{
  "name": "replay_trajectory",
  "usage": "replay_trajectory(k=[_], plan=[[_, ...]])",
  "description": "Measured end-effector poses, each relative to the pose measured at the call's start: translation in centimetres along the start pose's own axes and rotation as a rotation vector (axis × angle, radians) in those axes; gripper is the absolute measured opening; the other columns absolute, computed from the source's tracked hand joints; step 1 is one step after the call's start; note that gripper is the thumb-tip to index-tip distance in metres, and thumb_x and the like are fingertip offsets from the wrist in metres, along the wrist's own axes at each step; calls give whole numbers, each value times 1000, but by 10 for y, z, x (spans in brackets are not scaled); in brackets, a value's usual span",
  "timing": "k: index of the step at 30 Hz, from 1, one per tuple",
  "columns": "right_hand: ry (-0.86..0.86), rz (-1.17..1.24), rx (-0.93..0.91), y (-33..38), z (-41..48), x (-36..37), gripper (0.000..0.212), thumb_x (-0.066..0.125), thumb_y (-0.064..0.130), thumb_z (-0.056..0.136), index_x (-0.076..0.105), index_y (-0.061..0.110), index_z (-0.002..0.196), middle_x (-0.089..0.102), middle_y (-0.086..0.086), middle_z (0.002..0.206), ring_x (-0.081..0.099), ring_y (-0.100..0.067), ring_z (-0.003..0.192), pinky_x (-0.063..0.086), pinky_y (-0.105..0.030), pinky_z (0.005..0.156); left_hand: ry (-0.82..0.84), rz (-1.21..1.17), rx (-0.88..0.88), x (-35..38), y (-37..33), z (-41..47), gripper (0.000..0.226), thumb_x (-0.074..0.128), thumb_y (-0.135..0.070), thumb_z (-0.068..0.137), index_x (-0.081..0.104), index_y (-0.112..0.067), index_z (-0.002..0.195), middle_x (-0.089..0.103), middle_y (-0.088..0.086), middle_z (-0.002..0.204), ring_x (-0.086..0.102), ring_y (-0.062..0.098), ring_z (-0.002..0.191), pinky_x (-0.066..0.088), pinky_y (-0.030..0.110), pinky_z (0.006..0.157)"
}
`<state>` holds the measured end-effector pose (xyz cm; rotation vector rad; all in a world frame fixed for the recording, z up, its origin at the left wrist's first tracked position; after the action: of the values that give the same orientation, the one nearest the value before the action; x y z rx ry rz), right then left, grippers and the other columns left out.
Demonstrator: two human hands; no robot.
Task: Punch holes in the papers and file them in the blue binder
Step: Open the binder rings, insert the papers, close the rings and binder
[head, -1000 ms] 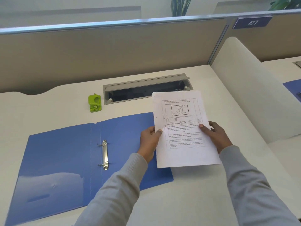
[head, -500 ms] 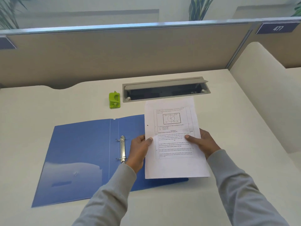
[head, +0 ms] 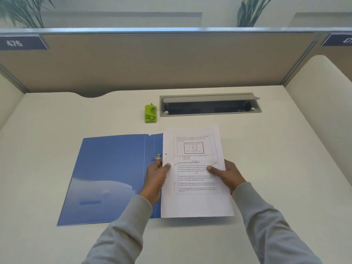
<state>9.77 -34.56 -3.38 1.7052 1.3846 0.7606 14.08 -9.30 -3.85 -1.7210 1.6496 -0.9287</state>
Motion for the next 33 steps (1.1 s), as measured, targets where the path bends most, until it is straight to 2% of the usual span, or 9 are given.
replay_trajectory(k=[5,8,13,16,17,19,23,28,33], plan=[[-1,-53,-10,7,0,13,37,79,13,85,71,9,121,77,-8,111,76,-29,99,59,-51,92,-20,-7,15,-17,-1,-1,23,61,-13,100,69,-15,120,78,0,111,73,25,105,55,51,100],[-5,-64,-15,12,0,20,37,78,12,86,69,9,122,77,-8,112,75,-28,98,59,-50,91,-82,18,49,-29,-7,1,17,65,-17,98,73,-15,112,79,2,105,74,25,100,59,49,95],[-10,-93,2,14,3,30,37,78,15,86,69,12,122,77,-5,111,76,-27,96,60,-49,89,-196,198,136,-47,-23,6,20,66,-26,96,74,-15,111,77,0,102,73,22,95,61,45,89],[-23,-121,18,11,5,31,44,80,19,84,67,11,125,76,-6,113,75,-29,97,59,-52,91,-198,256,146,-51,-28,12,10,64,-29,96,74,-28,93,77,-1,95,73,25,91,63,48,81],[-25,-130,25,10,6,30,46,81,20,83,66,11,125,76,-6,114,75,-29,98,58,-52,92,-190,265,142,-51,-29,15,13,64,-28,96,73,-31,87,77,-2,93,73,26,90,64,48,80],[-27,-148,29,9,6,30,46,81,19,83,66,11,126,75,-7,115,74,-30,99,58,-52,93,-165,272,125,-51,-27,21,17,64,-27,96,72,-34,82,78,0,92,74,28,90,63,48,80],[-32,-172,11,11,5,28,42,78,14,86,68,10,126,75,-10,116,73,-30,99,57,-51,94,-104,231,95,-46,-26,29,16,64,-25,96,76,-26,85,79,6,95,75,34,93,62,53,82],[-50,-222,14,9,6,23,43,77,15,86,66,8,127,74,-10,118,72,-31,101,56,-52,96,-114,245,99,-43,-19,39,25,68,-28,94,77,-26,70,79,12,91,74,38,93,62,52,85],[-58,-250,6,9,6,18,43,77,14,86,67,5,127,74,-11,118,72,-31,102,55,-48,97,-121,138,43,-39,-7,43,13,73,-28,91,80,-23,82,80,6,93,75,30,91,62,51,86]])
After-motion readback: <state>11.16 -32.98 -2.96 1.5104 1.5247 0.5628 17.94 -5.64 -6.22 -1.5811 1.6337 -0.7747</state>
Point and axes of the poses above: each hand's wrist, its own z-axis towards the middle knuckle, its own x-axis out of the palm, y = z × x, the point moved 7 cm from there along z, towards the middle knuckle
